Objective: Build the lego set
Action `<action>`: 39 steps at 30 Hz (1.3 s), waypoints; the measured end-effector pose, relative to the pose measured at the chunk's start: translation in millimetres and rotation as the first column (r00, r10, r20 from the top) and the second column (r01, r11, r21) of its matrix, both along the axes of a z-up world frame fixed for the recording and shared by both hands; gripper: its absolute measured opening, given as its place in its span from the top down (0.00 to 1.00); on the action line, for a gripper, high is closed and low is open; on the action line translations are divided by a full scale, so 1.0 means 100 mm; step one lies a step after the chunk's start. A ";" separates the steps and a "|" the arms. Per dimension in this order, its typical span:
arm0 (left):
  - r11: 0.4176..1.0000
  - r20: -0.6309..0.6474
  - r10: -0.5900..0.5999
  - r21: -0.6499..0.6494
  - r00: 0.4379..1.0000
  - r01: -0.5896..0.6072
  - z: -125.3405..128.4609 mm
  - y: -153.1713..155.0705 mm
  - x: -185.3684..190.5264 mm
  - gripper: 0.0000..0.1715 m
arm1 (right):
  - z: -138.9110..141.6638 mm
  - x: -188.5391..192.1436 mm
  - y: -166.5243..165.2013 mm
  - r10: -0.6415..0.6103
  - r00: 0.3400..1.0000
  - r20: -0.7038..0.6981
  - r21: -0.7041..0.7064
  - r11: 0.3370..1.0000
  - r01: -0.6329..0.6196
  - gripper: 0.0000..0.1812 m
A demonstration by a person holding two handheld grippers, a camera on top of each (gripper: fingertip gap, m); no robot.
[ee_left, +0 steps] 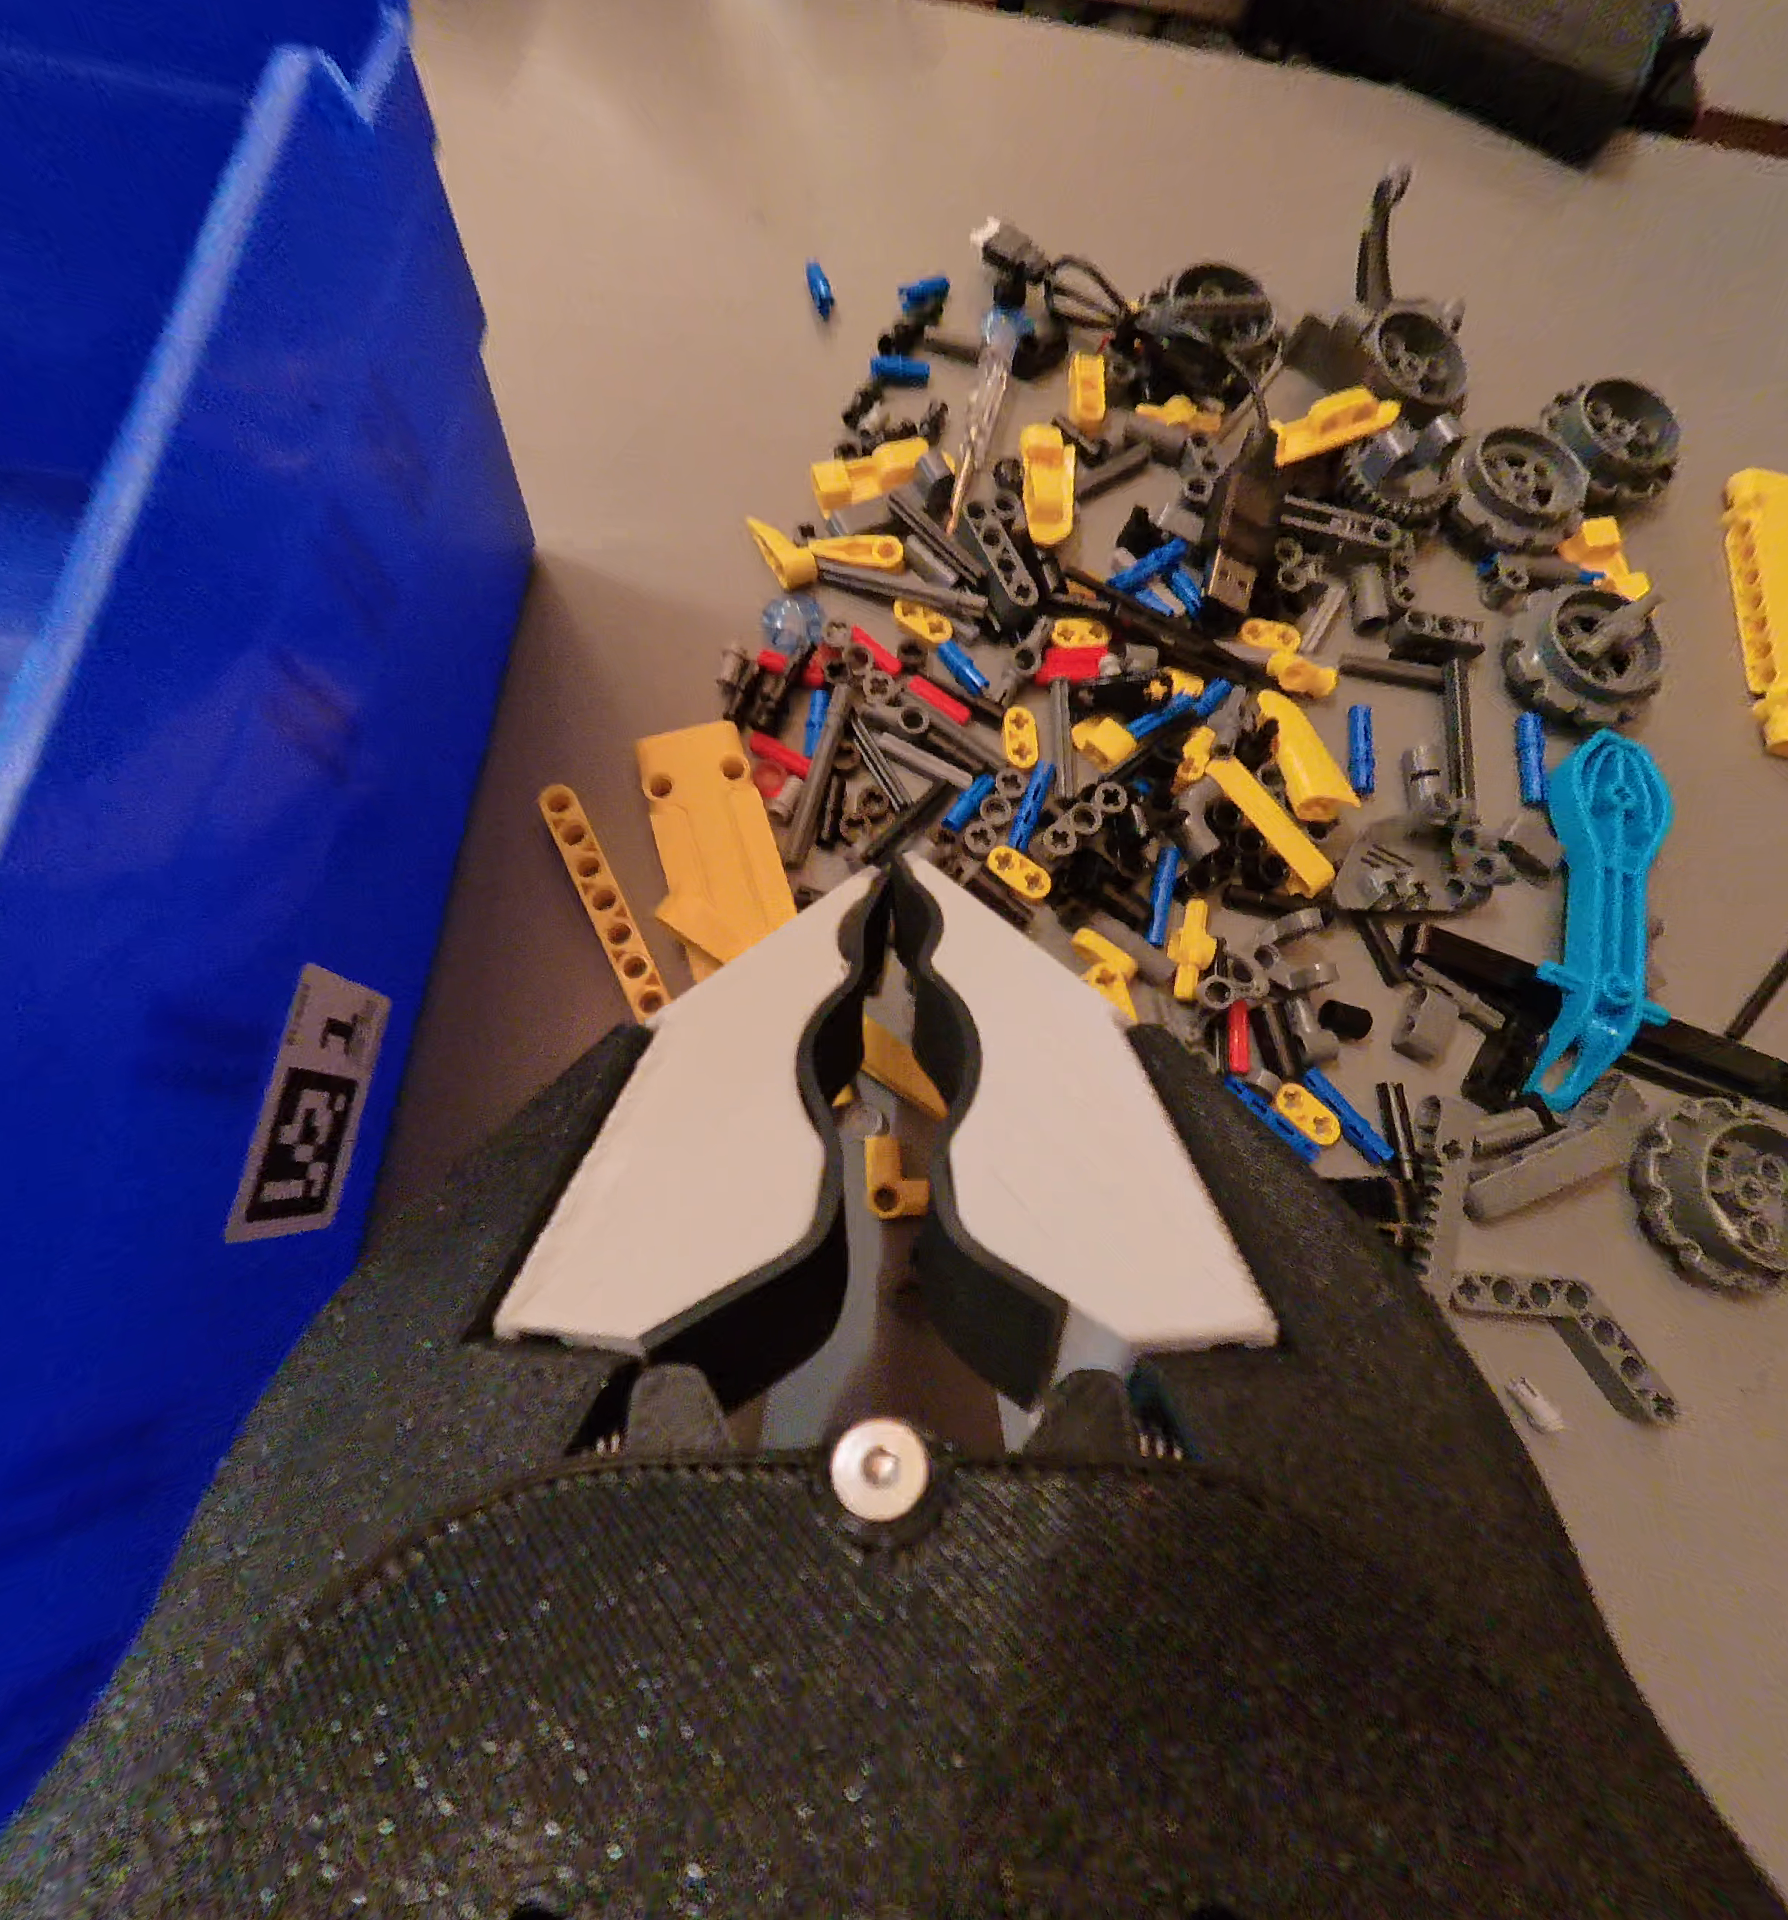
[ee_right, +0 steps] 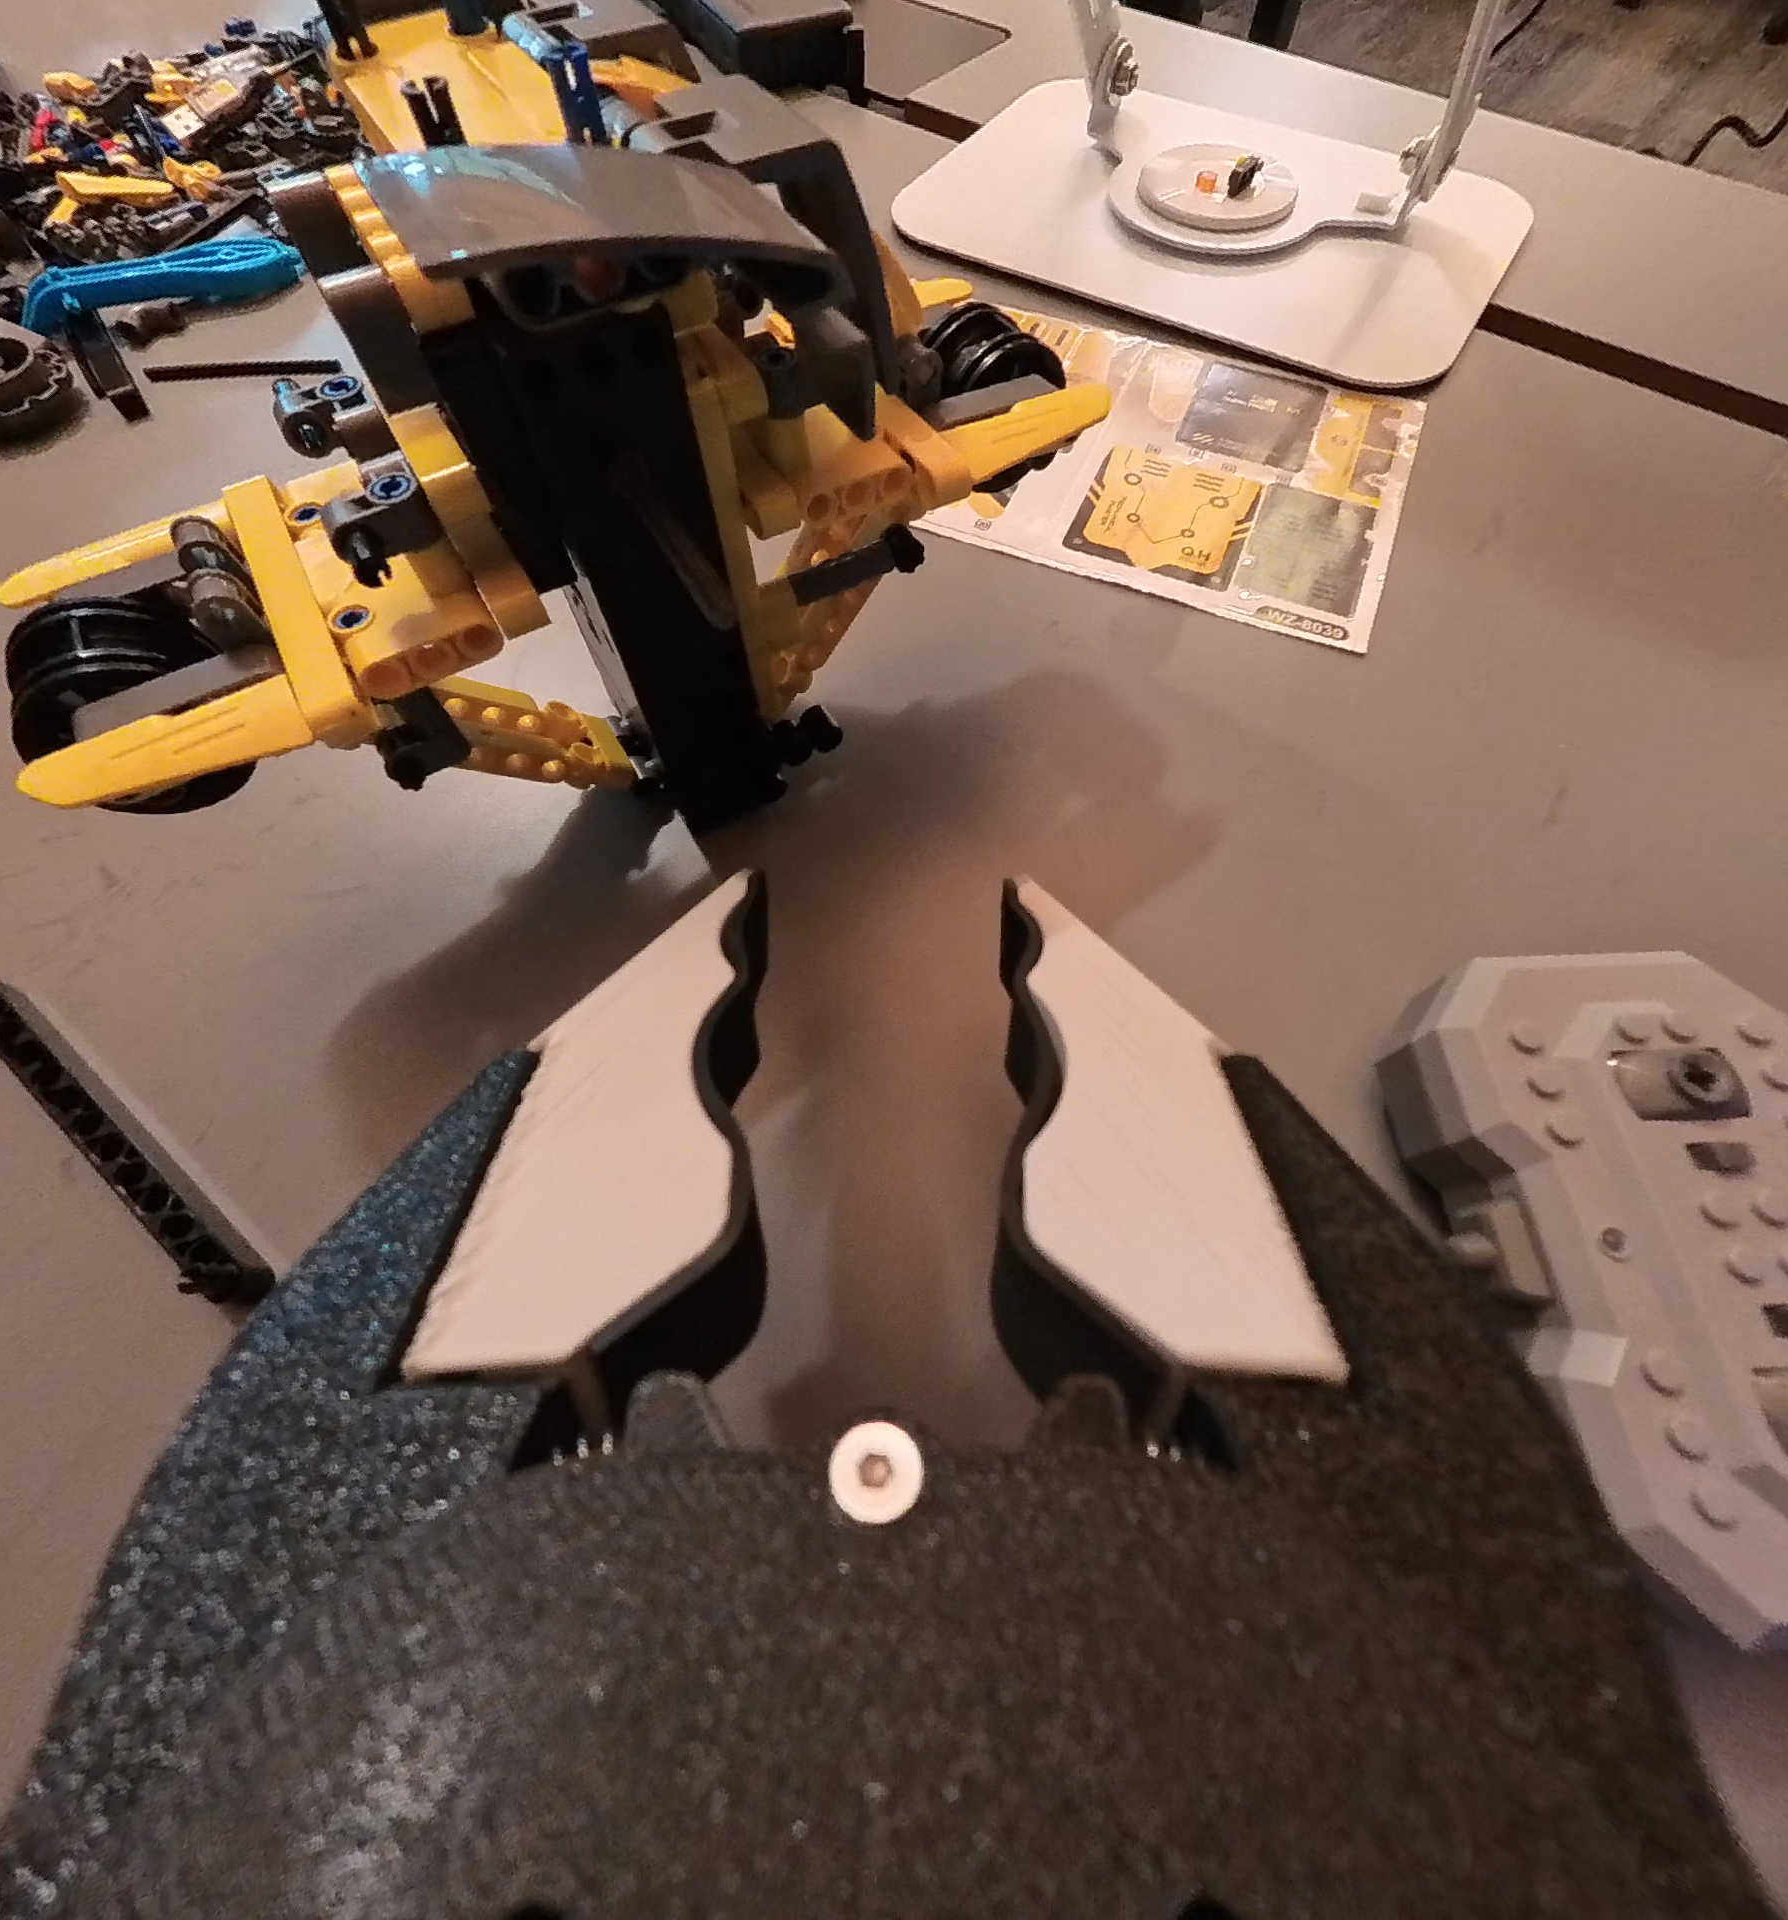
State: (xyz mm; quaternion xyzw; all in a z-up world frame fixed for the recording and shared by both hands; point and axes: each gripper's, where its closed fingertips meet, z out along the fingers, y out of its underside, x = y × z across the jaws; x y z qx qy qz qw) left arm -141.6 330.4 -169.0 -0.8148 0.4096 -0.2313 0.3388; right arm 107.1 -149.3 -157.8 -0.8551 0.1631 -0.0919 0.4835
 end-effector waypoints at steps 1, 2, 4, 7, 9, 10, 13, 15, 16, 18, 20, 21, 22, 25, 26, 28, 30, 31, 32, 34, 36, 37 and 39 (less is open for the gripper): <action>1.000 -0.010 -0.004 -0.016 1.000 0.003 -0.04 -0.02 0.00 1.00 | 0.00 0.00 0.00 0.000 1.000 -0.001 -0.001 1.000 0.000 0.75; 1.000 -0.021 -0.005 -0.031 1.000 0.004 -0.07 -0.03 0.01 1.00 | 0.00 0.00 0.00 0.001 1.000 -0.002 -0.003 1.000 -0.001 0.75; 0.999 -0.037 -0.004 -0.036 0.999 0.002 -0.12 -0.03 0.01 1.00 | -0.01 0.00 0.00 0.002 1.000 -0.002 -0.005 1.000 -0.002 0.75; 1.000 -0.091 0.028 0.002 0.995 -0.028 -0.18 0.03 -0.03 1.00 | -0.02 0.00 0.00 0.003 1.000 -0.001 -0.010 1.000 -0.003 0.75; 0.999 -0.124 0.052 0.014 0.991 -0.051 -0.23 0.06 -0.06 1.00 | -0.02 -0.01 0.01 0.004 1.000 0.001 -0.014 1.000 -0.004 0.75; 0.998 -0.123 0.062 0.019 0.990 -0.060 -0.23 0.07 -0.06 1.00 | -0.02 -0.01 0.01 0.004 1.000 0.003 -0.016 1.000 -0.004 0.75; 0.997 -0.124 0.073 0.030 0.990 -0.069 -0.23 0.09 -0.06 1.00 | -0.02 -0.01 0.01 0.004 1.000 0.008 -0.019 1.000 -0.004 0.75; 0.997 -0.107 0.074 0.019 0.991 -0.073 -0.22 0.09 -0.05 1.00 | -0.03 -0.01 0.01 0.005 1.000 0.009 -0.021 1.000 -0.005 0.75; 0.997 -0.095 0.074 0.006 0.993 -0.074 -0.22 0.09 -0.04 1.00 | -0.03 -0.01 0.01 0.005 1.000 0.009 -0.022 1.000 -0.005 0.75; 0.997 -0.073 0.076 -0.016 0.994 -0.077 -0.22 0.09 -0.03 0.96 | -0.03 -0.01 0.01 0.005 1.000 0.010 -0.024 1.000 -0.005 0.75; 0.997 -0.068 0.078 -0.019 0.995 -0.080 -0.22 0.10 -0.03 0.94 | -0.03 -0.01 0.01 0.005 1.000 0.011 -0.027 1.000 -0.005 0.75; 0.997 -0.072 0.079 -0.014 0.994 -0.080 -0.22 0.11 -0.03 0.94 | -0.04 -0.01 0.01 0.005 1.000 0.012 -0.029 1.000 -0.005 0.75; 0.997 -0.078 0.077 -0.007 0.994 -0.078 -0.22 0.11 -0.03 0.94 | -0.04 -0.01 0.01 0.005 1.000 0.013 -0.030 1.000 -0.005 0.75; 0.998 -0.093 0.057 0.012 0.994 -0.056 -0.22 0.10 0.00 0.97 | -0.04 -0.01 0.01 0.005 1.000 0.016 -0.035 0.999 -0.004 0.75; 0.999 -0.100 0.052 0.017 0.994 -0.051 -0.22 0.09 0.01 0.98 | -0.04 -0.01 0.01 0.004 1.000 0.017 -0.036 0.999 -0.004 0.75; 0.999 -0.103 0.042 0.019 0.994 -0.040 -0.23 0.08 0.02 0.99 | -0.05 -0.01 0.02 0.004 1.000 0.019 -0.038 0.999 -0.004 0.75; 0.999 -0.103 0.031 0.014 0.994 -0.030 -0.23 0.07 0.02 1.00 | -0.05 -0.02 0.02 0.004 1.000 0.022 -0.040 0.999 -0.003 0.75; 1.000 -0.099 0.027 0.007 0.995 -0.027 -0.23 0.06 0.02 1.00 | -0.05 -0.01 0.02 0.004 1.000 0.023 -0.041 0.999 -0.003 0.75; 1.000 -0.094 0.025 0.003 0.995 -0.025 -0.23 0.06 0.02 1.00 | -0.05 -0.02 0.02 0.004 1.000 0.024 -0.042 0.999 -0.003 0.75; 0.999 -0.081 0.036 0.001 0.996 -0.036 -0.21 0.07 0.01 1.00 | -0.05 -0.02 0.02 0.004 1.000 0.025 -0.043 0.999 -0.003 0.75; 0.998 -0.068 0.057 0.016 0.996 -0.056 -0.18 0.11 -0.01 1.00 | -0.05 -0.02 0.02 0.004 1.000 0.027 -0.044 0.999 -0.002 0.75; 0.998 -0.061 0.061 0.020 0.996 -0.060 -0.16 0.11 -0.01 1.00 | -0.05 -0.01 0.02 0.003 1.000 0.028 -0.043 0.999 -0.002 0.75; 0.998 -0.044 0.058 0.015 0.997 -0.057 -0.14 0.11 0.00 1.00 | -0.05 -0.01 0.02 0.004 1.000 0.027 -0.044 0.999 -0.002 0.75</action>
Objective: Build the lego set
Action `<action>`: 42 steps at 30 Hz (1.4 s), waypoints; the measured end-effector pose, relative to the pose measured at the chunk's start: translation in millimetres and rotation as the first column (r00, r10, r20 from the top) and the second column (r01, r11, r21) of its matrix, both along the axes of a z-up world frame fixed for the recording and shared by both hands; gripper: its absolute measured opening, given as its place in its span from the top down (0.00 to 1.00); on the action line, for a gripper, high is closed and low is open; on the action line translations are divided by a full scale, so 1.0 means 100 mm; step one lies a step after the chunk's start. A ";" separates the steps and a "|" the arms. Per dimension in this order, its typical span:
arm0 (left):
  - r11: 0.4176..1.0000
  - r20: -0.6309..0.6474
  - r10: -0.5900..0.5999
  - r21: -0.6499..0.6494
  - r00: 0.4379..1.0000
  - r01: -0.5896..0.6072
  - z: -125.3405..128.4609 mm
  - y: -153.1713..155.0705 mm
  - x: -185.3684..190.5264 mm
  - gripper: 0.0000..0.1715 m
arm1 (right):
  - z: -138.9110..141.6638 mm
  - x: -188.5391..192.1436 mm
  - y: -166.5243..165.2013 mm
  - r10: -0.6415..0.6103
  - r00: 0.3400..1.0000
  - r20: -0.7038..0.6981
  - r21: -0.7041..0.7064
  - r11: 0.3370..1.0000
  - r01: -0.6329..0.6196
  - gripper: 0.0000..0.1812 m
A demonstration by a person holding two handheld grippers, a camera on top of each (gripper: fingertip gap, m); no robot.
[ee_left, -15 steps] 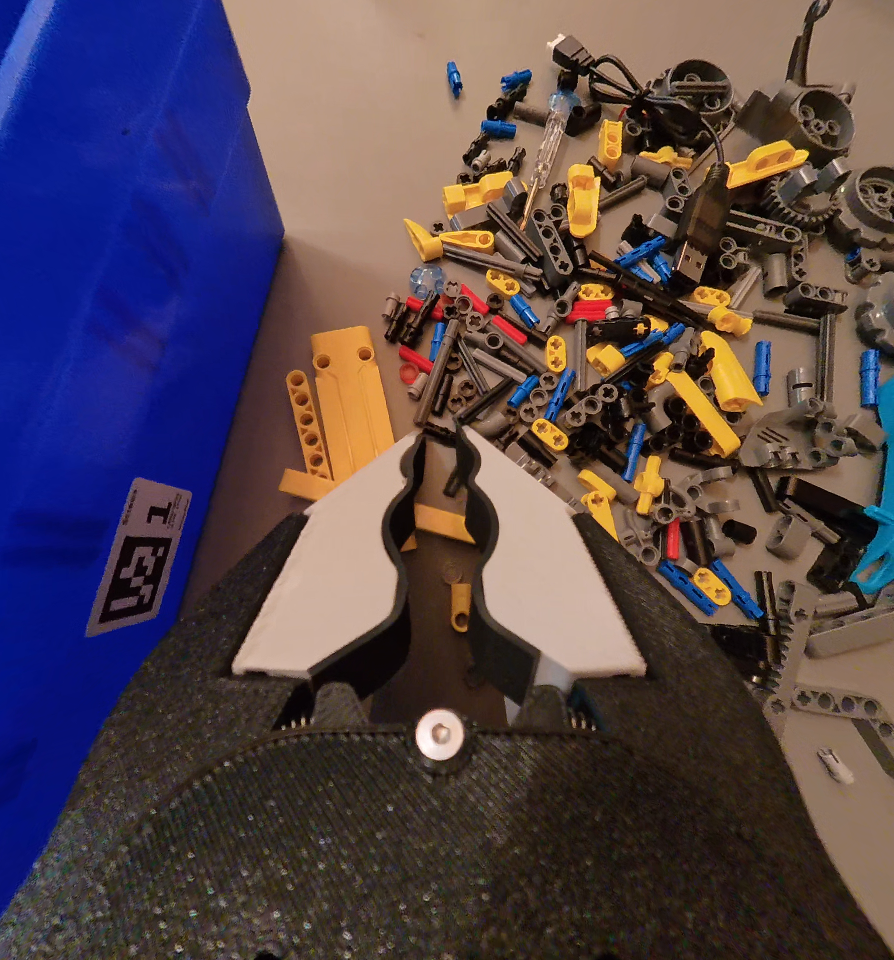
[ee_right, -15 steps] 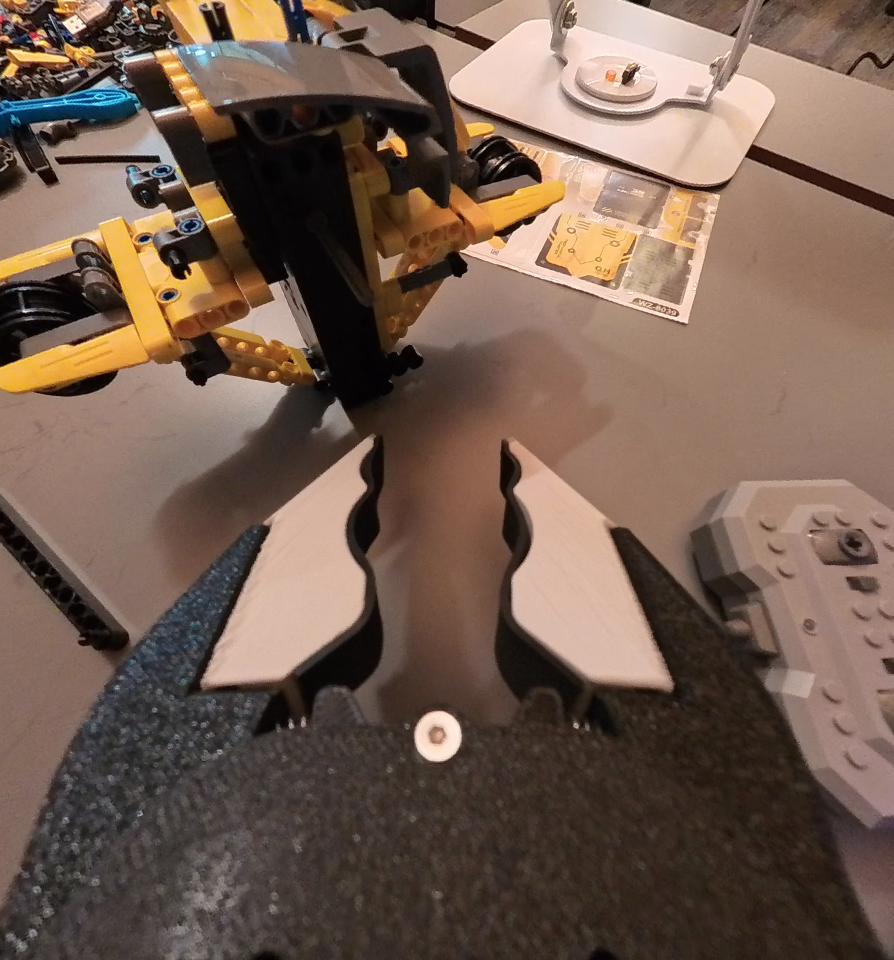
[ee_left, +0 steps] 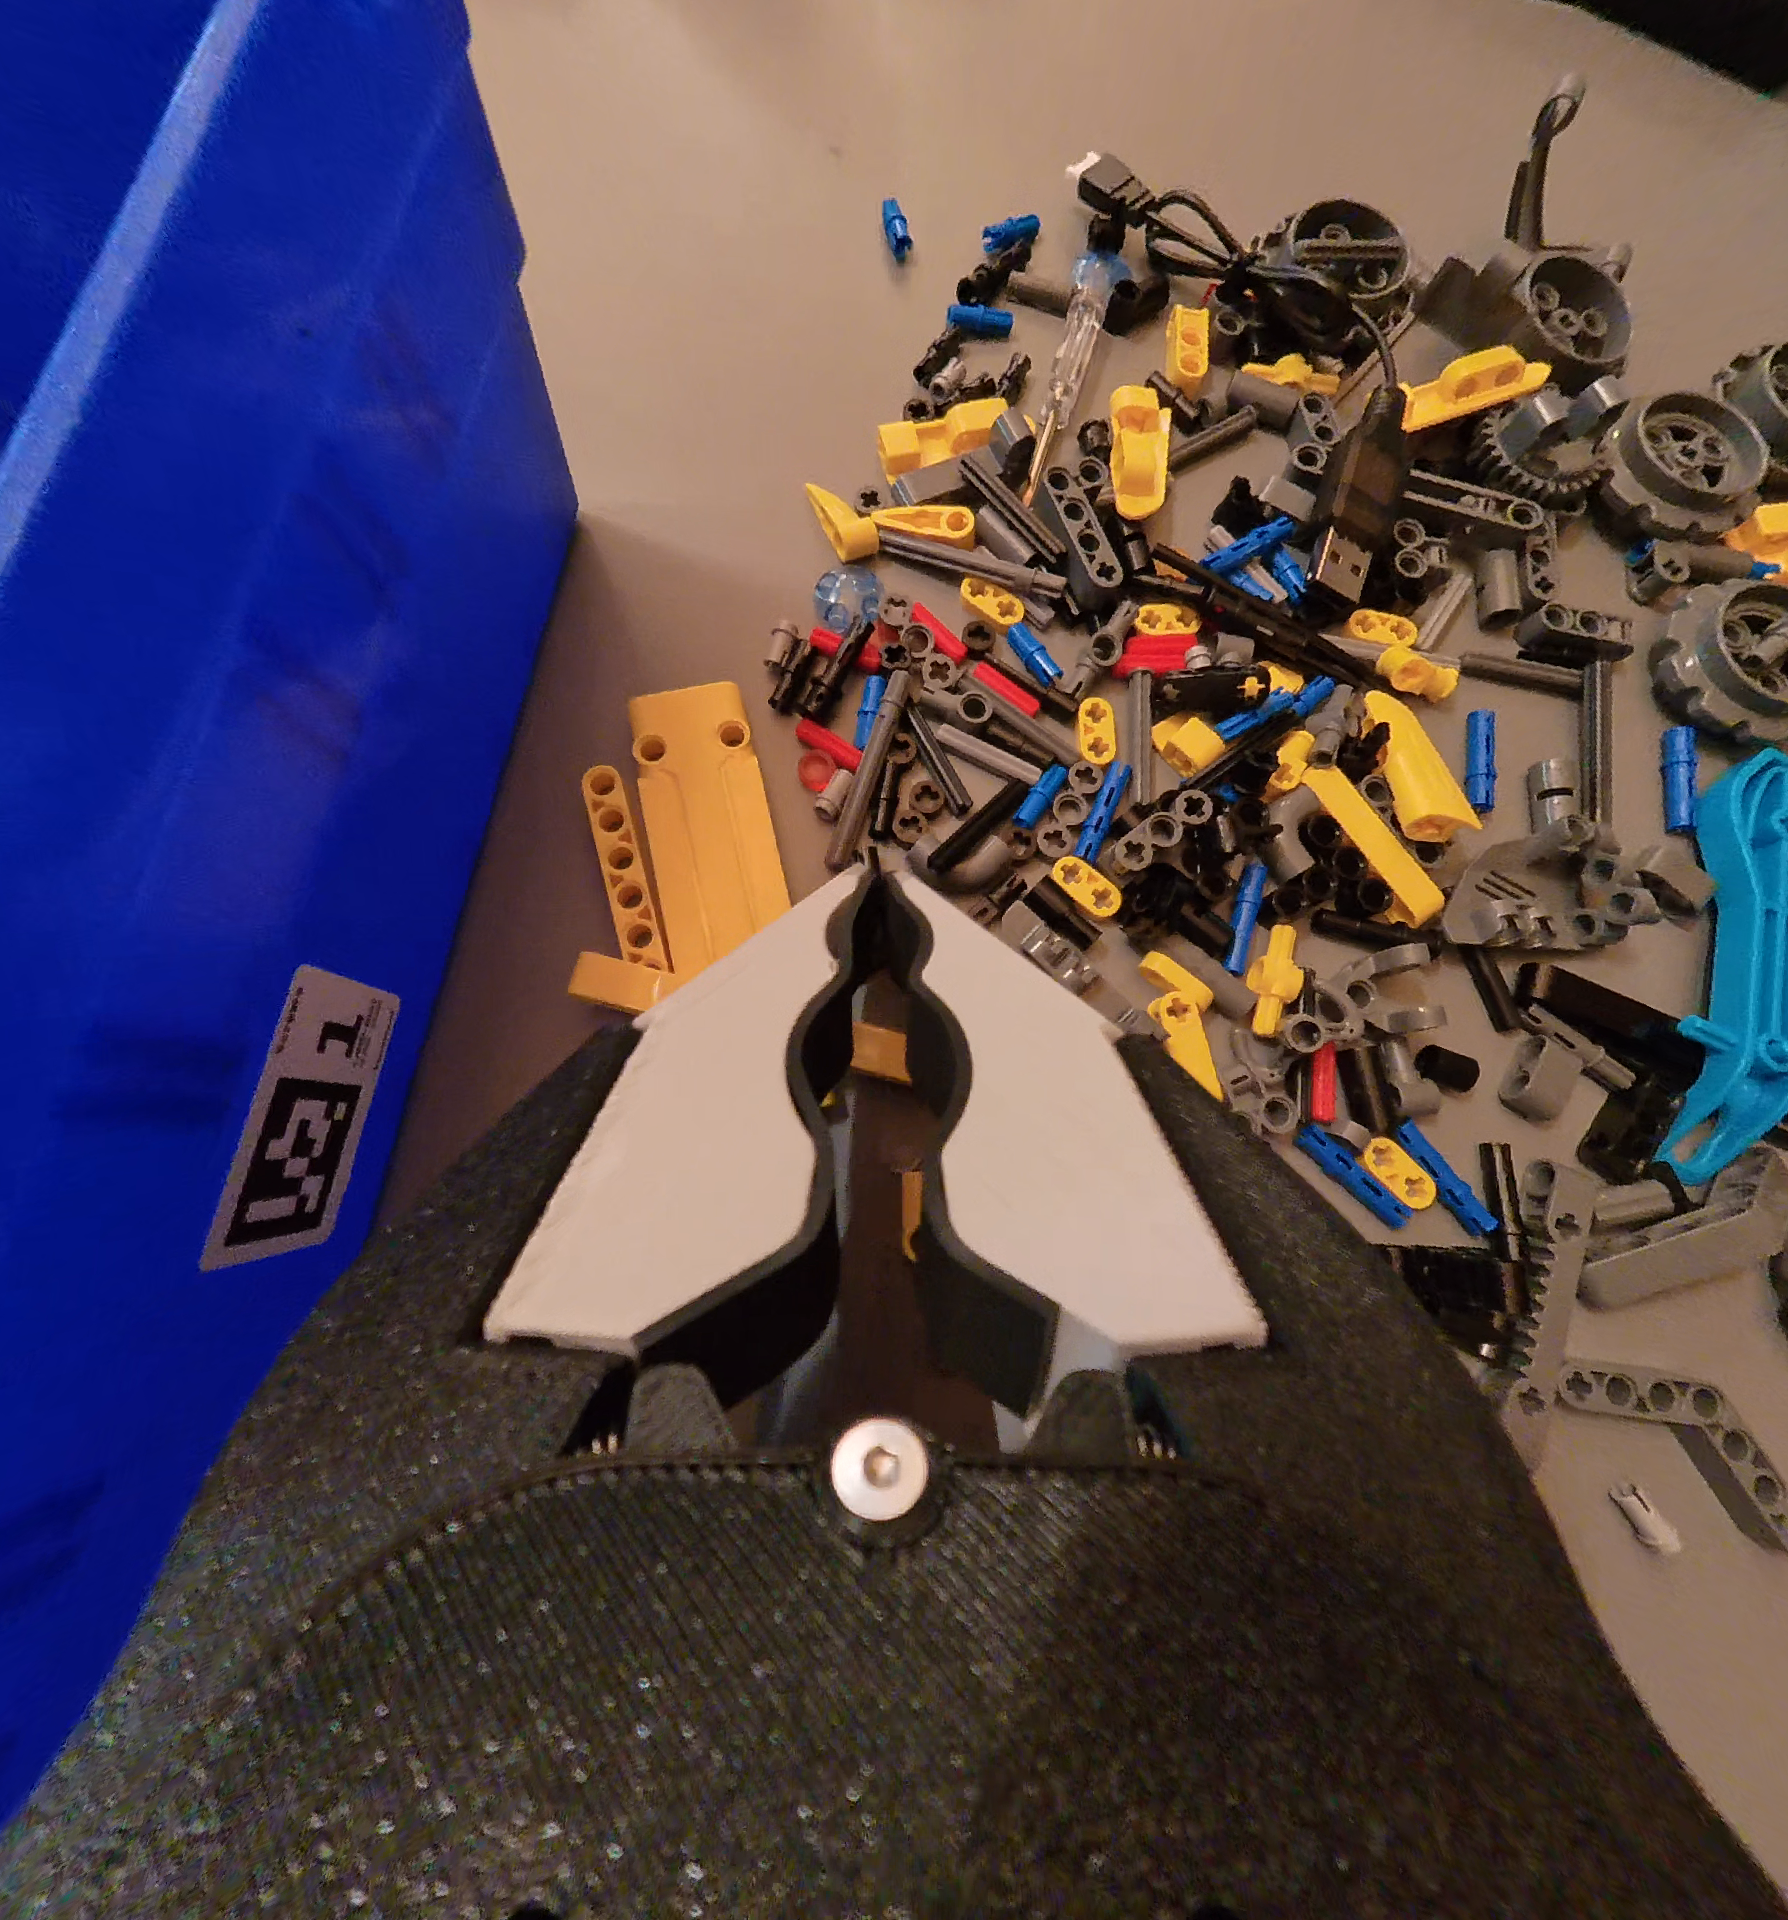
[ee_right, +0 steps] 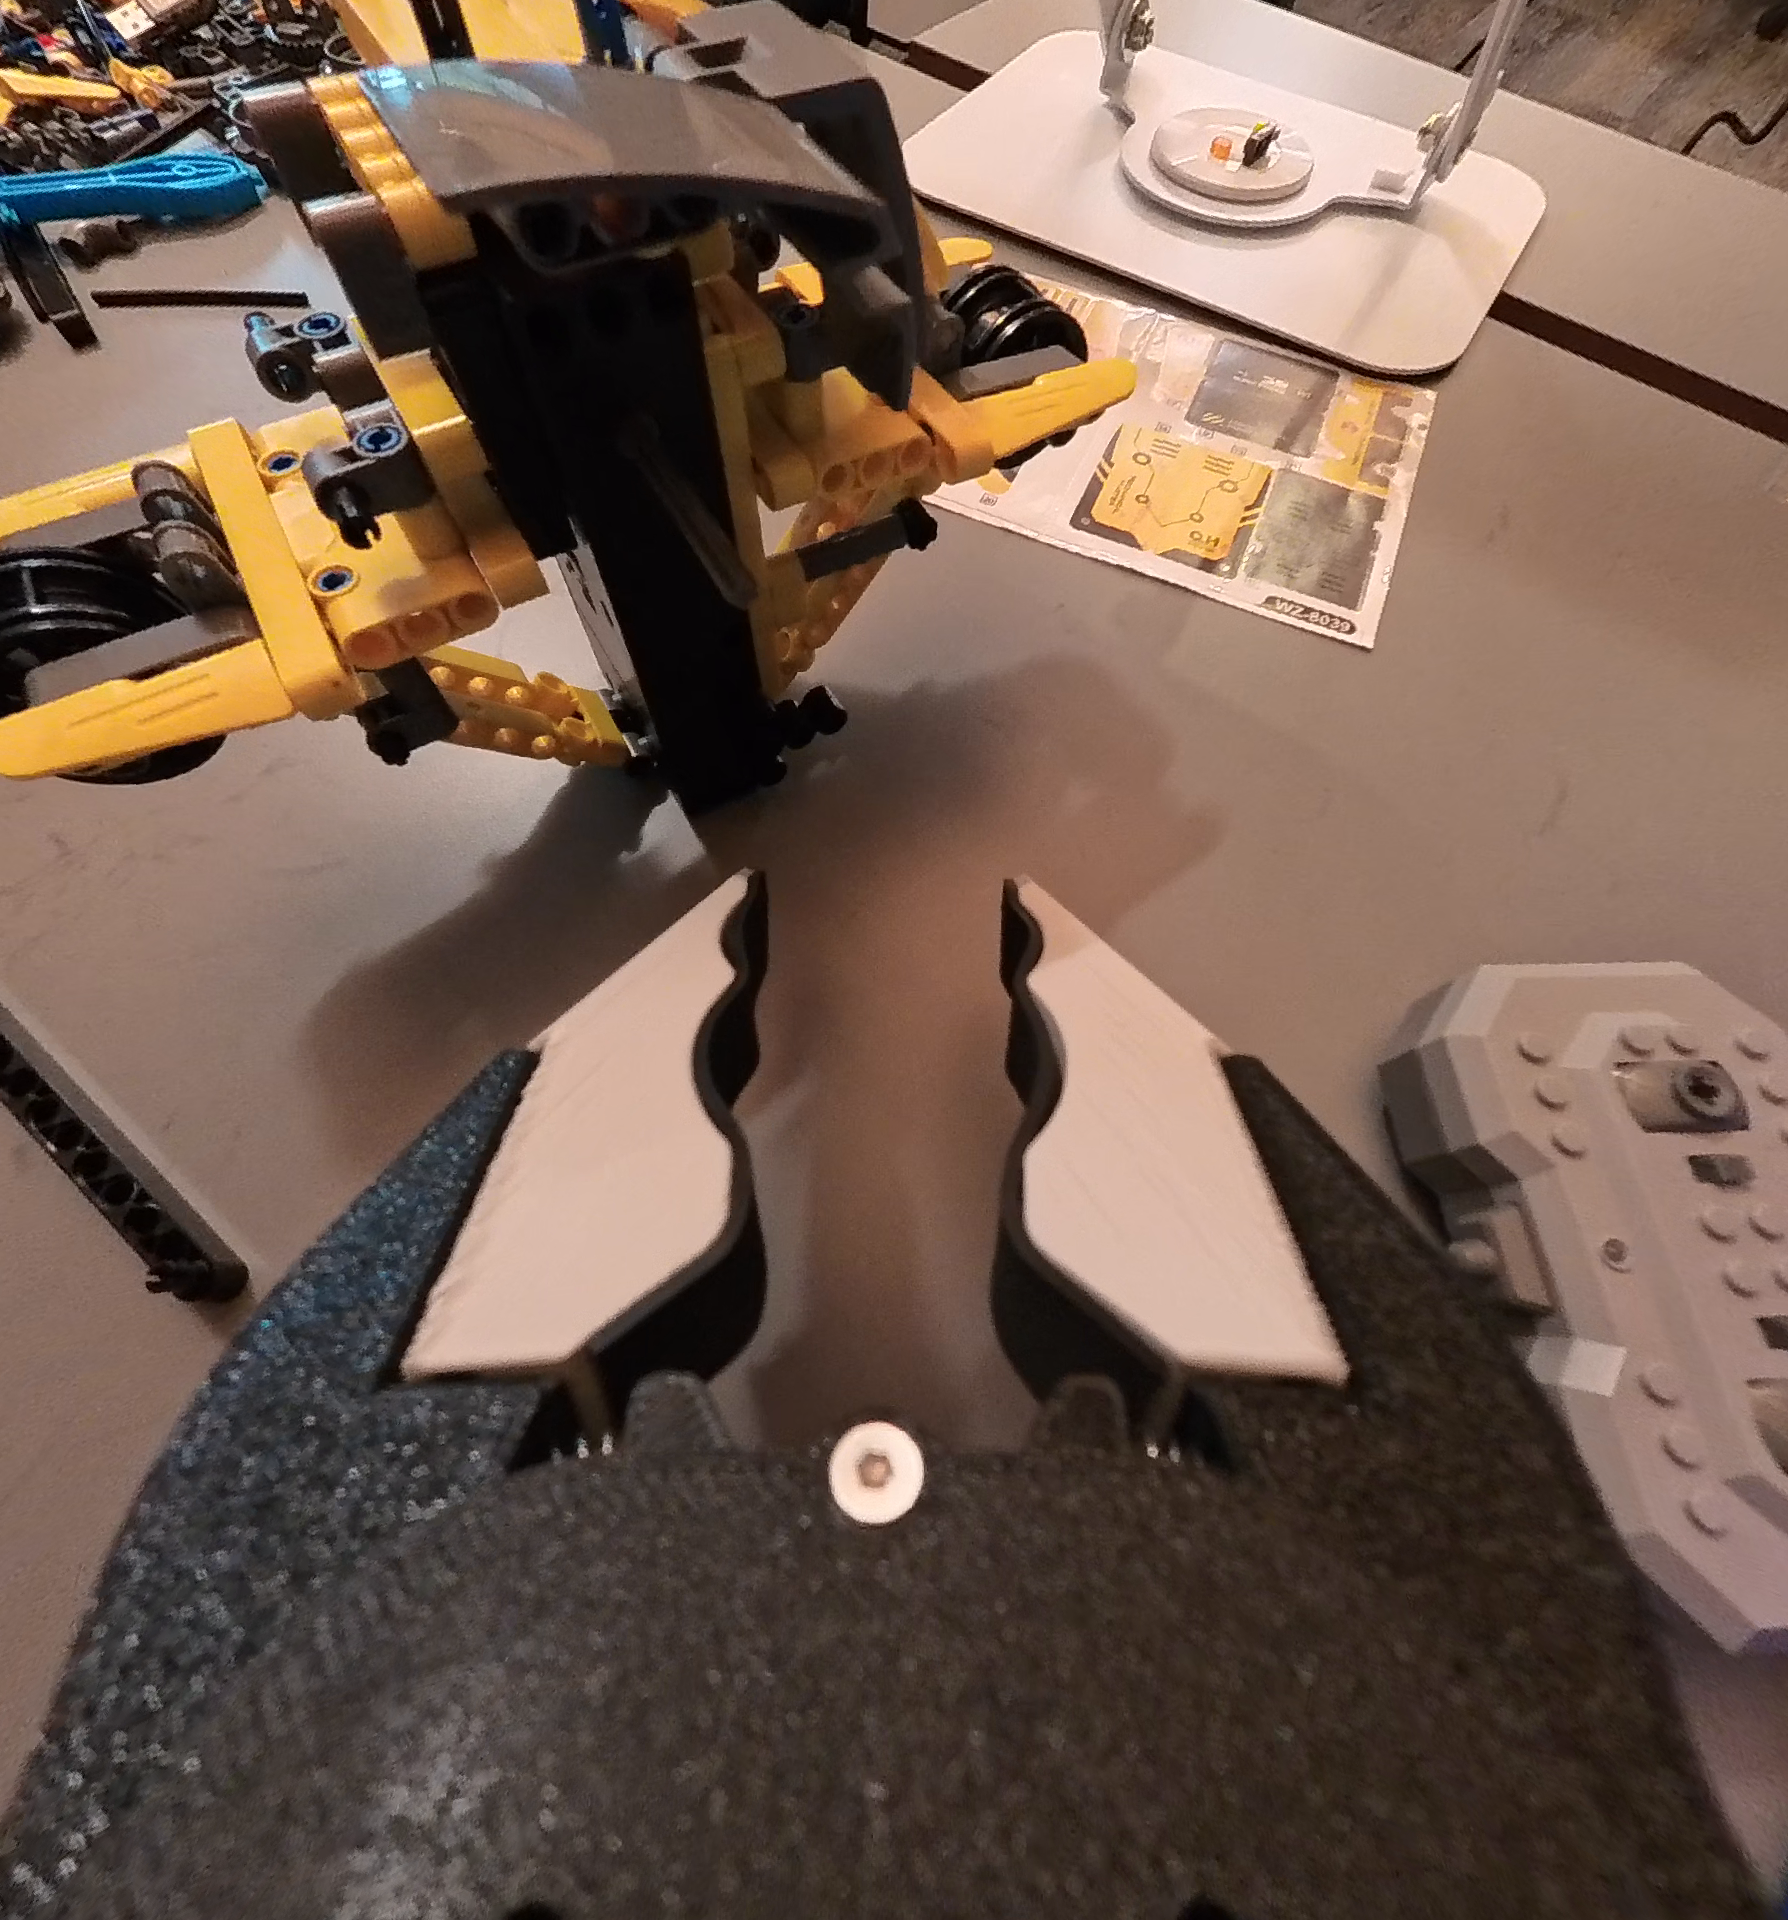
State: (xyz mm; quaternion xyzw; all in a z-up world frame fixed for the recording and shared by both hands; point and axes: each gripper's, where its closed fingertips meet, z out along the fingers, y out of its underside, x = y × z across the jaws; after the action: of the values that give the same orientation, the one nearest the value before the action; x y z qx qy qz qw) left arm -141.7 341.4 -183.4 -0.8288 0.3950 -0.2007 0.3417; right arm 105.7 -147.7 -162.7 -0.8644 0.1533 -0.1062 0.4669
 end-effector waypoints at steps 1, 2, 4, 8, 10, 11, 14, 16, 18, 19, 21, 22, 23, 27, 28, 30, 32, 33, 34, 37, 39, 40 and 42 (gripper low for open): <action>1.000 0.001 -0.002 -0.007 1.000 0.002 -0.01 -0.01 0.01 1.00 | 0.00 0.00 0.00 0.000 1.000 0.000 -0.001 1.000 0.000 0.75; 1.000 -0.005 -0.004 -0.013 1.000 0.004 -0.03 -0.01 0.01 1.00 | 0.00 0.00 0.00 0.001 1.000 -0.001 -0.001 1.000 -0.001 0.75; 1.000 -0.031 -0.006 -0.019 0.999 0.005 -0.08 -0.01 0.00 0.95 | 0.00 0.00 0.00 0.001 1.000 0.000 -0.003 1.000 -0.001 0.75; 1.000 -0.049 -0.006 -0.004 0.999 0.006 -0.10 -0.01 0.00 0.95 | -0.01 0.00 0.00 0.001 1.000 -0.001 -0.006 1.000 -0.001 0.75; 1.000 -0.055 -0.019 -0.001 0.998 0.019 -0.10 -0.02 0.00 1.00 | -0.01 0.00 0.00 0.001 1.000 0.000 -0.007 1.000 -0.001 0.75; 1.000 -0.057 -0.021 -0.001 0.998 0.021 -0.10 -0.02 0.00 1.00 | -0.01 0.00 0.00 0.002 1.000 0.000 -0.008 1.000 -0.002 0.75; 1.000 -0.026 -0.021 0.023 0.999 0.021 -0.01 -0.01 0.00 1.00 | -0.01 0.00 0.00 0.002 1.000 0.003 -0.010 1.000 -0.002 0.75; 0.997 0.029 -0.011 0.070 1.000 0.009 0.14 0.02 0.00 1.00 | -0.01 0.01 0.00 0.000 1.000 0.008 -0.010 1.000 0.000 0.75; 0.991 0.104 -0.011 0.137 0.995 -0.003 0.36 0.04 0.01 1.00 | 0.00 0.01 0.00 -0.003 1.000 0.010 -0.008 1.000 0.003 0.75; 0.983 0.135 -0.011 0.183 0.991 -0.014 0.49 0.04 0.01 1.00 | 0.00 0.02 -0.01 -0.004 1.000 0.011 -0.006 1.000 0.004 0.76; 0.956 0.154 -0.024 0.292 0.988 -0.023 0.74 -0.02 0.01 1.00 | 0.01 0.03 -0.01 -0.012 1.000 0.016 0.002 1.000 0.012 0.75; 0.942 0.155 -0.058 0.335 0.986 0.003 0.86 -0.12 0.07 1.00 | 0.03 0.04 -0.03 -0.022 0.999 0.027 0.008 1.000 0.022 0.75; 0.931 0.159 -0.112 0.363 0.981 0.048 0.98 -0.27 0.15 1.00 | 0.06 0.07 -0.05 -0.037 0.998 0.050 0.015 0.999 0.036 0.75; 0.818 0.265 -0.559 0.332 0.786 0.470 1.36 -1.52 0.68 1.00 | 0.34 0.11 -0.20 -0.092 0.963 0.253 0.088 0.994 0.072 0.82; 0.701 0.325 -0.713 0.295 0.622 0.649 1.41 -2.04 0.74 1.00 | 0.52 0.00 -0.22 -0.081 0.941 0.328 0.143 0.989 0.035 0.87; 0.412 0.401 -0.862 0.202 0.309 0.888 1.35 -2.92 0.62 1.00 | 0.81 -0.37 -0.21 -0.032 0.904 0.426 0.233 0.969 -0.076 0.92; 0.271 0.408 -0.889 0.100 0.209 0.957 1.13 -3.41 0.52 1.00 | 0.91 -0.73 -0.16 0.006 0.917 0.398 0.305 0.942 -0.139 0.94; 0.202 0.428 -0.890 0.060 0.158 0.978 1.04 -3.65 0.47 1.00 | 0.89 -0.92 -0.10 0.053 0.944 0.325 0.341 0.925 -0.169 0.95; 0.131 0.444 -0.890 0.020 0.108 0.991 0.96 -3.88 0.40 1.00 | 0.83 -1.12 -0.03 0.125 0.968 0.216 0.374 0.905 -0.201 0.94; 0.000 0.436 -0.900 -0.036 0.015 0.999 0.72 -4.38 0.29 1.00 | 0.65 -1.66 0.18 0.354 0.915 -0.195 0.473 0.851 -0.229 0.89; -0.055 0.434 -0.900 -0.037 -0.034 0.998 0.60 -4.56 0.25 1.00 | 0.63 -1.85 0.23 0.454 0.817 -0.356 0.543 0.812 -0.215 0.87; -0.068 0.434 -0.900 -0.049 -0.040 0.996 0.54 -4.60 0.25 1.00 | 0.63 -1.87 0.23 0.479 0.786 -0.392 0.570 0.797 -0.201 0.86; -0.086 0.460 -0.887 -0.059 -0.049 0.995 0.52 -4.64 0.25 1.00 | 0.60 -1.89 0.24 0.505 0.736 -0.451 0.589 0.788 -0.179 0.86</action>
State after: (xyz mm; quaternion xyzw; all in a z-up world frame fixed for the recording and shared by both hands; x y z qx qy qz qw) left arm -117.1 -122.3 -131.2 -0.3059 0.7641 -0.5676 -0.0224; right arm -83.8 -123.8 -102.8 -0.7115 0.1438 0.3021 0.6179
